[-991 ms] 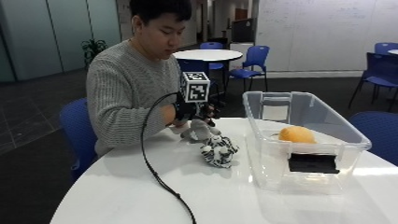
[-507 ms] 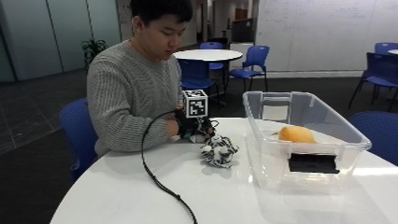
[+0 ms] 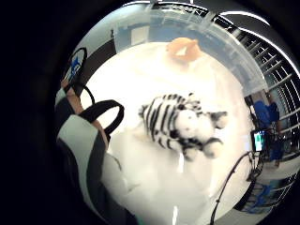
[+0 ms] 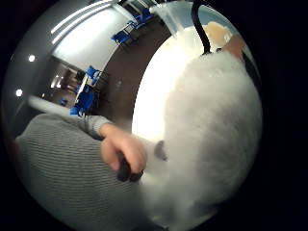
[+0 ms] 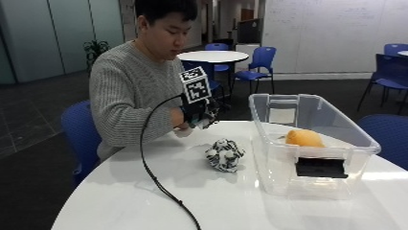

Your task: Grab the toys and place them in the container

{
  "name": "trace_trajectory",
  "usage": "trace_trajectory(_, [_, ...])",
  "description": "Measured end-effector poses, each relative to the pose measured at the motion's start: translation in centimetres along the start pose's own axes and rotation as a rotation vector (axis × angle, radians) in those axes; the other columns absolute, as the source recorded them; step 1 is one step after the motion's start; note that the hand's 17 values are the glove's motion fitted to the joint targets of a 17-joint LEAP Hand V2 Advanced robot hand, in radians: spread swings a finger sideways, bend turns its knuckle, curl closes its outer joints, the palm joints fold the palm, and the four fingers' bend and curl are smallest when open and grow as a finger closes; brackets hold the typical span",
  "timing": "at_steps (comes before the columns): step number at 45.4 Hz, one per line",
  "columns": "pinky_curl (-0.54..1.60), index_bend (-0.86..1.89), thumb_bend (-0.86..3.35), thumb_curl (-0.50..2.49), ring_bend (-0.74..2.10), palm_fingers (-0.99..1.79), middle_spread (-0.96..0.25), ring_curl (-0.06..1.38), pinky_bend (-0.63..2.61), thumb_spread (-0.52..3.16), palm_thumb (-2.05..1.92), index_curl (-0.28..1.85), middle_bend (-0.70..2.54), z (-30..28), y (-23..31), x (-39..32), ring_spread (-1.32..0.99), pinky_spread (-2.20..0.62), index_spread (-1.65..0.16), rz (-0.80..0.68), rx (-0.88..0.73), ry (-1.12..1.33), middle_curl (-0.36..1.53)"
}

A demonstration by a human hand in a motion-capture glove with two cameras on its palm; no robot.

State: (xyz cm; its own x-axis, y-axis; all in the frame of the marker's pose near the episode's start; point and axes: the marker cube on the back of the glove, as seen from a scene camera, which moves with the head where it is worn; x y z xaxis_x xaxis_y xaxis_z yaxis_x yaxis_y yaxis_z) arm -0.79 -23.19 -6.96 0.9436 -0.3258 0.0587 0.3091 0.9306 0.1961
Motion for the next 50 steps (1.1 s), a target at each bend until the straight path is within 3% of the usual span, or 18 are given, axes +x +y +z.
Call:
trace_trajectory(9, [0.36,0.26,0.05,0.85,1.05,1.07,-0.26,0.56,0.92,0.76,0.57,0.44,0.69,-2.5,-2.5,1.0,-0.44,-0.40,-0.39,-0.003,0.007,-0.005,0.63])
trace_trajectory(16, [0.37,0.23,0.04,0.91,1.04,1.06,-0.26,0.56,0.92,0.65,0.57,0.48,0.68,-5.3,-8.0,2.4,-0.44,-0.41,-0.39,-0.037,0.058,0.065,0.64])
trace_trajectory(22, [0.38,0.18,0.02,0.95,1.04,1.04,-0.26,0.56,0.91,0.59,0.57,0.50,0.67,-9.0,-17.0,7.1,-0.45,-0.41,-0.39,0.153,0.148,0.098,0.65])
trace_trajectory(28, [0.40,0.16,0.01,0.99,1.03,1.02,-0.26,0.56,0.93,0.56,0.57,0.52,0.66,-9.7,-22.5,12.3,-0.45,-0.41,-0.40,0.284,0.125,0.142,0.66])
trace_trajectory(42, [0.42,0.12,-0.01,1.06,1.03,0.94,-0.28,0.57,0.98,0.54,0.55,0.54,0.63,-6.1,-24.8,16.0,-0.45,-0.41,-0.41,0.319,-0.005,0.156,0.68])
trace_trajectory(49, [0.46,0.01,-0.04,1.04,1.08,0.62,-0.28,0.59,1.11,0.70,0.44,0.47,0.54,-4.6,-24.2,16.7,-0.43,-0.37,-0.39,0.380,-0.181,0.140,0.67])
trace_trajectory(50, [0.45,-0.03,-0.09,0.99,1.00,0.35,-0.28,0.57,1.10,0.79,0.34,0.44,0.51,-4.5,-24.1,16.7,-0.42,-0.33,-0.39,0.378,-0.212,0.142,0.66])
